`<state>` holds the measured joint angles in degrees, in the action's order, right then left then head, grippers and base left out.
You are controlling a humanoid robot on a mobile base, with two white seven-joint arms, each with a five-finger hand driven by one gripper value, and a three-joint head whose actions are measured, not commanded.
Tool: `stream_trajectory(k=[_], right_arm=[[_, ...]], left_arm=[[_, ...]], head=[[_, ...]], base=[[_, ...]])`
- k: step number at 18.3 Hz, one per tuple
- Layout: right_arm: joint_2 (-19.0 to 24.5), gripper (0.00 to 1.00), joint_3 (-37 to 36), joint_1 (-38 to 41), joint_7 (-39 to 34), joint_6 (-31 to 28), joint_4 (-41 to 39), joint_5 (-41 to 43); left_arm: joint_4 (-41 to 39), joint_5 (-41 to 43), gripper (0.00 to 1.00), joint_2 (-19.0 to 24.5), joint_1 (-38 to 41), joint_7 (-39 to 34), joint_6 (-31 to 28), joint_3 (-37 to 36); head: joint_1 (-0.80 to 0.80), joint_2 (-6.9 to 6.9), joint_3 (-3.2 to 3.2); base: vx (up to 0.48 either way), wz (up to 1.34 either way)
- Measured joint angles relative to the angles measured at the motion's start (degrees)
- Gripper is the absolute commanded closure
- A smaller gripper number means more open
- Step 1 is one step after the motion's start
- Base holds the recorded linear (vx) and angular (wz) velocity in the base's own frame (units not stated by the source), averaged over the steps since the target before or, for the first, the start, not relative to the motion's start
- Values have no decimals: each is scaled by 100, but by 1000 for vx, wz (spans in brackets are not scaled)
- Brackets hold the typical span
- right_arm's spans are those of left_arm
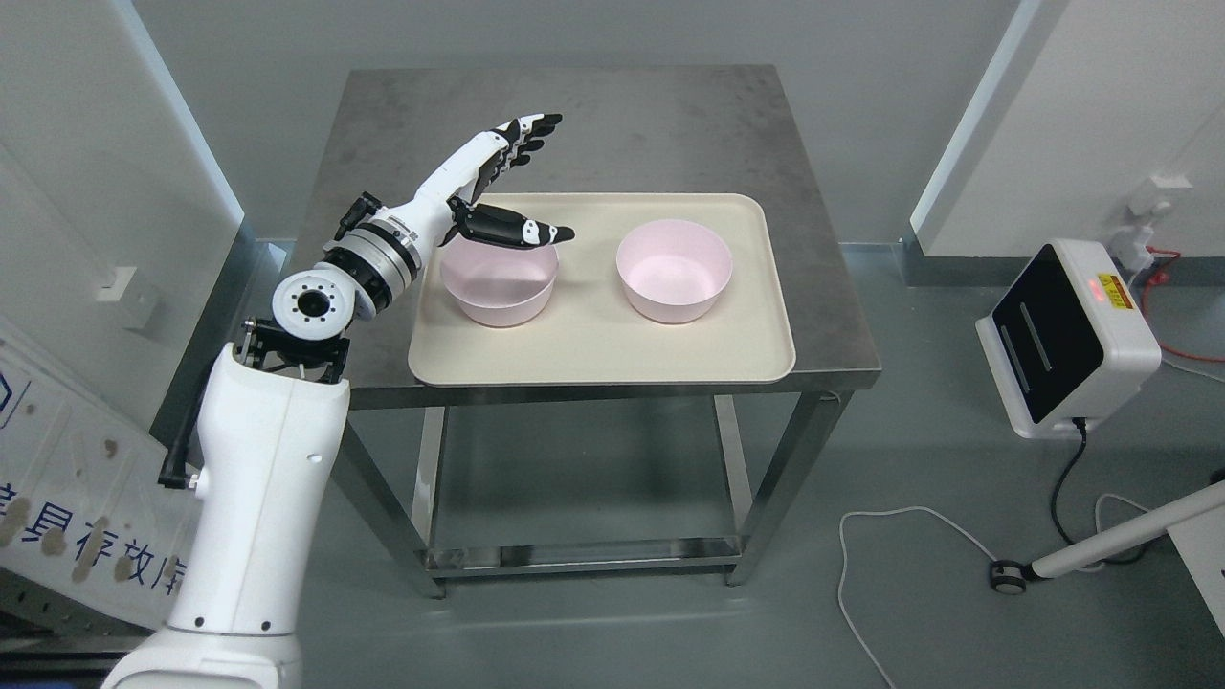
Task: Stack pink IKEA bowls on left shelf middle
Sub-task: 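Reach the left hand toward the pink bowl nearer the left arm, then grasp the rim of the nearer pink bowl with the left hand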
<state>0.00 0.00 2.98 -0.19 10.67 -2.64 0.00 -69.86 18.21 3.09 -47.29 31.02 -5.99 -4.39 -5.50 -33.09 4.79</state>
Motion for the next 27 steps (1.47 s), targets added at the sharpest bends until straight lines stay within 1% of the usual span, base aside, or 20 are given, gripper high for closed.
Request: stream_trajectory(k=[4, 8, 14, 17, 22, 24, 27], right_arm=[[0, 0, 0, 0, -1, 0, 0, 0], [0, 0, 0, 0, -2, 0, 0, 0], [0, 0, 0, 0, -4, 0, 0, 0], [0, 0, 0, 0, -5, 0, 0, 0], [0, 0, 0, 1, -15, 0, 0, 0], [0, 0, 0, 1, -28, 0, 0, 0], [0, 0, 0, 1, -30, 0, 0, 0]], left_arm=[[336, 281, 12, 173, -191, 85, -120, -201], [566, 404, 12, 516, -250, 177, -155, -335], [707, 453, 12, 929, -258, 532, -11, -279], [746, 467, 17, 1063, -243, 761, 3, -243], [796, 492, 36, 1208, -184, 903, 192, -378], [811, 500, 41, 1230, -189, 909, 245, -440], [829, 527, 57, 1236, -245, 899, 450, -542]], head=[[0, 0, 0], [0, 0, 0], [0, 0, 0], [0, 0, 0], [0, 0, 0], [0, 0, 0], [0, 0, 0]], base=[[69, -52], [51, -43], [16, -12], [0, 0], [-2, 4], [0, 0], [0, 0]])
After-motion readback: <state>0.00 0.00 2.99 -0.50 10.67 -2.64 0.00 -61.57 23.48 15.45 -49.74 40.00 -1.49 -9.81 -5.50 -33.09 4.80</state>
